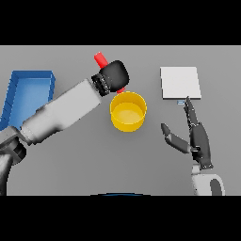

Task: Pick up the red beaker and tilt it to pour out 1 green nut into yellow bowl. Pick up the yellow bowl and place it on the metallic measuring scale.

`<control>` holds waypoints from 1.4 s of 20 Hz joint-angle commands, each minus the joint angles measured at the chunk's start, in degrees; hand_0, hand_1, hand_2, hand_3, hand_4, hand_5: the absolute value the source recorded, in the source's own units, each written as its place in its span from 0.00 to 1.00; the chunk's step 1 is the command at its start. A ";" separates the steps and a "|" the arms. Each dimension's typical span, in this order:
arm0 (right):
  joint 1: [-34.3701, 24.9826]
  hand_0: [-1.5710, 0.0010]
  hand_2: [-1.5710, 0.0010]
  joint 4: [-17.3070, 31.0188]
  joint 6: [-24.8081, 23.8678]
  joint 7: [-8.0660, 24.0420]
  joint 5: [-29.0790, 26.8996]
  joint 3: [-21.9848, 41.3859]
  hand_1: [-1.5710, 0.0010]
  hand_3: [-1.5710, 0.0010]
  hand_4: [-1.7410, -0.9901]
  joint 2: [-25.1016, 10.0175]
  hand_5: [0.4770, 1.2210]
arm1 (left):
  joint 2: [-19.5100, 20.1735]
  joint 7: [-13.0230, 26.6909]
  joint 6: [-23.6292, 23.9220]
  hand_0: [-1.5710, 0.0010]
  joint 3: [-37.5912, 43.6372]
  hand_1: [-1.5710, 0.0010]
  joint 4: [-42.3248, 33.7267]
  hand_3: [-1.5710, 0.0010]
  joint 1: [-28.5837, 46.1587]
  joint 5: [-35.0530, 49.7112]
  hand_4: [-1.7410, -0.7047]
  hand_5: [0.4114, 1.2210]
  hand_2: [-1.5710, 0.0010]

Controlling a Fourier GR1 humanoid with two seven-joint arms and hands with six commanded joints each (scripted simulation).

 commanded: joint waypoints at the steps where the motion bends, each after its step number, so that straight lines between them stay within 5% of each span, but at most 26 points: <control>1: -0.18 1.00 1.00 0.19 0.27 -0.01 -0.07 0.30 1.00 1.00 0.78 0.23 0.12 | 0.25 -0.72 -0.45 0.00 -1.09 0.00 -0.25 0.01 -0.56 -0.90 0.00 1.00 0.00; 12: 0.17 1.00 1.00 -0.52 0.23 -0.69 -0.11 0.28 1.00 1.00 0.81 0.17 0.13 | -1.54 -4.20 2.61 0.00 -11.01 0.00 3.39 0.00 -7.04 -11.12 0.01 1.00 0.00; 17: 0.25 1.00 1.00 -0.46 -0.13 -0.39 -0.04 0.14 1.00 1.00 0.80 0.40 0.12 | -0.31 -8.49 2.45 0.00 -11.88 0.00 4.53 0.00 -16.94 -13.82 0.01 1.00 0.00; 23: -0.26 1.00 1.00 -0.40 0.26 -1.36 -0.17 0.72 1.00 1.00 0.83 0.74 0.10 | 4.50 -6.53 5.58 0.00 -0.36 0.00 15.08 0.00 -26.66 -8.21 0.02 1.00 0.00; 28: -0.55 1.00 1.00 0.50 1.68 -2.84 -1.31 0.80 1.00 1.00 0.85 0.25 0.14 | 10.09 2.78 0.82 0.00 21.42 0.00 26.32 0.04 -28.91 8.77 0.01 1.00 0.00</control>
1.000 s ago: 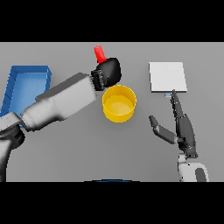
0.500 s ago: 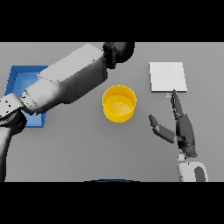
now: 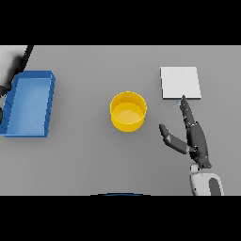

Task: Pick up the red beaker and tilt it to pour out 1 green nut into yellow bowl. Pick up the yellow bowl and place it on the metallic measuring scale.

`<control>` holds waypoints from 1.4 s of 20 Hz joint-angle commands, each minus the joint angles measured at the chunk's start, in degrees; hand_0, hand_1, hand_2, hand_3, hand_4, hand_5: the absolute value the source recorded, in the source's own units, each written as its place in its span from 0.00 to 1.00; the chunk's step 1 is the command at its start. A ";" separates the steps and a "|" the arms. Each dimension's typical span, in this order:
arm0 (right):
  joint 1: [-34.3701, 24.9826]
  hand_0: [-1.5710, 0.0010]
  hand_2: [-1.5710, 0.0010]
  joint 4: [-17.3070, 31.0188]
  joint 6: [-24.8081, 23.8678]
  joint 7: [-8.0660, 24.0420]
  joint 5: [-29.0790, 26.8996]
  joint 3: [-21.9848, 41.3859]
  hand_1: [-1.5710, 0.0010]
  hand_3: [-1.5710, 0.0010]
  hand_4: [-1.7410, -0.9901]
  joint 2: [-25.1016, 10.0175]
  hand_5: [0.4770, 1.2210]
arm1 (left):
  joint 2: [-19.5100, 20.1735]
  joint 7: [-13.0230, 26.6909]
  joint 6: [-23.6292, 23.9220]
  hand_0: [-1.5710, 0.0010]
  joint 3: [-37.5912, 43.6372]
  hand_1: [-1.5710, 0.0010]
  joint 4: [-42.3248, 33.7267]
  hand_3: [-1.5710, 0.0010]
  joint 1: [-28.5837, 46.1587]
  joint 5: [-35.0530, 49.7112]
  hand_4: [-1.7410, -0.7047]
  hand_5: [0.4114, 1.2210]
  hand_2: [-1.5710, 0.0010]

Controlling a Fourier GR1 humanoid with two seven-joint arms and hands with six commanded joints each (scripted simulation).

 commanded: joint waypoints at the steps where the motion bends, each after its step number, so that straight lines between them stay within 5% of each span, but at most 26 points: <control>1: -0.84 1.00 1.00 0.45 -0.41 0.91 0.22 0.16 1.00 1.00 0.83 0.52 0.14 | 1.60 0.53 0.10 0.00 4.55 0.00 2.08 0.04 0.55 4.03 0.01 1.00 0.00; 6: -2.01 1.00 1.00 0.71 -0.58 1.92 1.78 0.61 1.00 1.00 0.82 -0.49 0.17 | 8.10 4.29 5.61 0.00 19.43 0.00 5.32 0.01 9.97 19.35 0.00 1.00 0.00; 10: -1.59 1.00 1.00 1.23 -0.15 0.87 2.49 1.27 1.00 1.00 0.80 -0.87 0.20 | 9.63 12.48 13.36 0.00 24.78 0.00 2.37 0.01 20.80 26.52 0.00 1.00 0.00; 14: -1.05 1.00 1.00 1.23 0.96 -0.46 1.19 0.76 1.00 1.00 0.81 -1.62 0.24 | 9.19 21.50 18.28 0.00 30.33 0.00 -4.53 0.00 31.01 34.55 0.00 1.00 0.00; 21: -0.95 1.00 1.00 1.61 0.89 -1.16 1.57 0.75 1.00 1.00 0.77 -1.99 0.27 | 6.05 27.51 24.65 0.00 31.92 0.00 -27.88 0.00 55.31 42.47 0.00 1.00 0.00; 27: -1.39 1.00 1.00 1.97 0.69 -0.80 1.56 0.73 1.00 1.00 0.78 -1.65 0.26 | 4.94 33.25 26.16 0.00 32.31 0.00 -38.06 0.00 63.67 44.87 0.00 0.63 0.00; 28: -1.02 1.00 1.00 1.42 1.11 -1.14 1.20 0.87 1.00 1.00 0.78 -1.69 0.26 | 4.80 34.77 25.69 0.00 32.29 0.00 -38.95 0.00 64.24 45.28 0.08 0.56 0.00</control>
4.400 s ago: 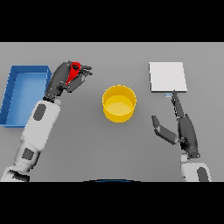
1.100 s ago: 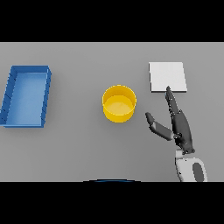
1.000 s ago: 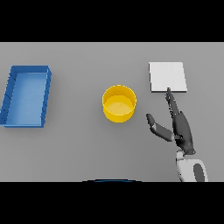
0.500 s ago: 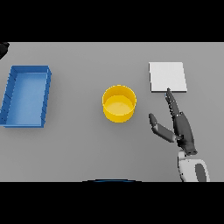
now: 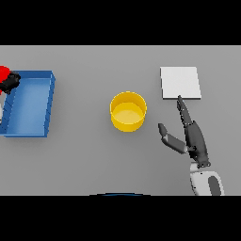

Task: Pick up the red beaker and tilt it to pour out 1 green nut into yellow bowl. Pick up the yellow bowl and place it on the metallic measuring scale.

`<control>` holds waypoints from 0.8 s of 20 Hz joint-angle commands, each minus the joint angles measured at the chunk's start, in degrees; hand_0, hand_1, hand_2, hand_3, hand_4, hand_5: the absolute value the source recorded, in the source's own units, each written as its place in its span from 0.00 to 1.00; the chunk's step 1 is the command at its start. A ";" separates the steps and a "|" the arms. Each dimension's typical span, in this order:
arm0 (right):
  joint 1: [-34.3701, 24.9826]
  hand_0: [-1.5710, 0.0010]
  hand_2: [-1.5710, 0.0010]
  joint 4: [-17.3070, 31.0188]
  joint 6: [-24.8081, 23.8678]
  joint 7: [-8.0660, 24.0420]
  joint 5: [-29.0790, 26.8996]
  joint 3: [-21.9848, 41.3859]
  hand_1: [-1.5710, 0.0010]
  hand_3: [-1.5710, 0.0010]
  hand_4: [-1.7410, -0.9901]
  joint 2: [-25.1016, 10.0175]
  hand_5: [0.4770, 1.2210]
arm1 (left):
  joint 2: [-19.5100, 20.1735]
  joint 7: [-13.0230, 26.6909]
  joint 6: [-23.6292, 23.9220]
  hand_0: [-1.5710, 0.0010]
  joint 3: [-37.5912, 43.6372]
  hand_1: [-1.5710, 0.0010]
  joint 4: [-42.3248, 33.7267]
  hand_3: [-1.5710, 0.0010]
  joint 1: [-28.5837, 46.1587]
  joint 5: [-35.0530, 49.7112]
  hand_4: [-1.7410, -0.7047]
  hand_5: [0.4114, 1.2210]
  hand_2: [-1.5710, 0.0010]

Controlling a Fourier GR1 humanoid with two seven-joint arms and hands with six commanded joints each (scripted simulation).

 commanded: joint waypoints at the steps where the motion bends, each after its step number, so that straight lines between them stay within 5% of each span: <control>1: 0.16 1.00 1.00 0.15 -0.14 0.07 0.02 0.01 1.00 1.00 0.78 0.20 0.26 | -0.11 0.89 -0.66 0.00 -0.31 0.00 -1.36 0.03 0.56 0.30 0.21 0.50 0.03; 2: -0.11 1.00 1.00 0.08 -0.09 0.51 -0.16 -0.06 1.00 1.00 0.78 0.23 0.26 | 0.73 -0.72 -3.48 0.07 -0.66 0.14 -3.35 0.16 1.58 1.44 0.36 0.45 0.19; 4: 0.16 1.00 1.00 0.19 -0.12 0.02 -0.20 -0.62 1.00 1.00 0.79 -0.51 0.26 | 1.27 -1.49 -8.24 0.40 -0.05 0.45 -5.71 0.46 2.90 5.27 0.59 0.36 0.48; 7: 0.75 1.00 1.00 0.16 0.33 -0.68 -0.49 -0.21 1.00 1.00 0.78 -0.22 0.26 | 3.09 -0.92 -12.71 0.69 -0.89 0.72 -6.62 0.72 3.87 6.18 0.80 0.30 0.73; 11: 0.06 1.00 1.00 0.23 -0.84 0.19 1.29 0.03 1.00 1.00 0.78 -0.35 0.25 | 3.58 1.11 -13.50 0.87 -3.64 0.89 -4.84 0.89 2.63 2.67 0.90 0.27 0.89; 16: -0.47 1.00 1.00 0.04 -2.73 4.17 5.15 1.11 1.00 1.00 0.81 -0.45 0.21 | 3.20 -3.57 -11.46 0.96 -3.40 0.96 -5.43 0.96 2.97 2.14 0.93 0.27 0.96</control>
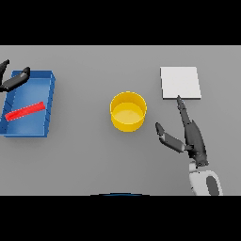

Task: Pick up the red beaker and tilt it to pour out 1 green nut into yellow bowl. Pick up the yellow bowl and place it on the metallic measuring scale.

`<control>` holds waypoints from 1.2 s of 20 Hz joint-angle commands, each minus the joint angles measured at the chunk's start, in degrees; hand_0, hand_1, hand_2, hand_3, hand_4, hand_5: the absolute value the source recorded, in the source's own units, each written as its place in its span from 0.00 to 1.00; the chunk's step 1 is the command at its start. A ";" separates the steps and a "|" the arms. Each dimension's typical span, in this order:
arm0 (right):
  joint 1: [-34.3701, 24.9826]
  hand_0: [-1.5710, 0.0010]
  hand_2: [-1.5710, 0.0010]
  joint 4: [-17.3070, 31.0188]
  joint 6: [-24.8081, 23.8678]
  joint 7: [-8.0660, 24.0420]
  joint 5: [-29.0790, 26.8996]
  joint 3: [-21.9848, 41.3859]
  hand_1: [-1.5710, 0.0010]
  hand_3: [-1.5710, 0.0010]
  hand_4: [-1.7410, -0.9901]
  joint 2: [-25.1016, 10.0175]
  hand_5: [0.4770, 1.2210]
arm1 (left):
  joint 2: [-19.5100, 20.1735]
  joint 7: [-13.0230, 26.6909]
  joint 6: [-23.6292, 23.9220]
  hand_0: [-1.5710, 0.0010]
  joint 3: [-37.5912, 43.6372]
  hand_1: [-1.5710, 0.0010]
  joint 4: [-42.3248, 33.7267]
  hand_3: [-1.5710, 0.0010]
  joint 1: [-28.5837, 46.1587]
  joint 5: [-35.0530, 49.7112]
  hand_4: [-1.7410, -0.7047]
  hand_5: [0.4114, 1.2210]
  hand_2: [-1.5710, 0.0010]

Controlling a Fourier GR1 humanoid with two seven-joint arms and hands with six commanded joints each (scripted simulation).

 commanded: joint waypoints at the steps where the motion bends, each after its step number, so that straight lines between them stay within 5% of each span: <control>1: -1.20 1.00 1.00 -0.27 0.79 0.54 0.68 0.34 1.00 1.00 0.83 -1.05 0.22 | -0.30 -0.43 0.66 0.97 0.27 0.97 -1.27 0.97 0.47 0.41 0.93 0.28 0.97; 3: -3.65 1.00 1.00 0.46 4.23 -1.24 1.25 1.32 1.00 1.00 0.88 -4.08 0.25 | -1.36 -1.29 1.43 0.98 0.97 0.98 -1.65 0.98 0.90 1.55 0.92 0.30 0.98; 7: -10.05 1.00 1.00 2.14 8.41 2.37 10.91 5.81 1.00 1.00 0.82 -11.33 0.22 | -1.83 -1.47 1.66 0.99 1.33 0.99 -2.79 0.99 1.69 2.37 0.91 0.32 0.99; 12: -20.54 1.00 1.00 6.20 13.92 -0.20 21.39 13.16 1.00 1.00 0.78 -17.58 0.21 | -2.23 -0.52 1.28 1.00 1.08 1.00 -3.39 1.00 2.08 2.68 0.90 0.34 1.00; 24: -36.44 1.00 1.00 22.01 22.54 -7.12 31.08 25.64 1.00 1.00 0.78 -17.40 0.24 | -1.55 -0.90 0.36 1.00 1.77 1.00 -3.13 1.00 2.20 3.23 0.90 0.35 1.00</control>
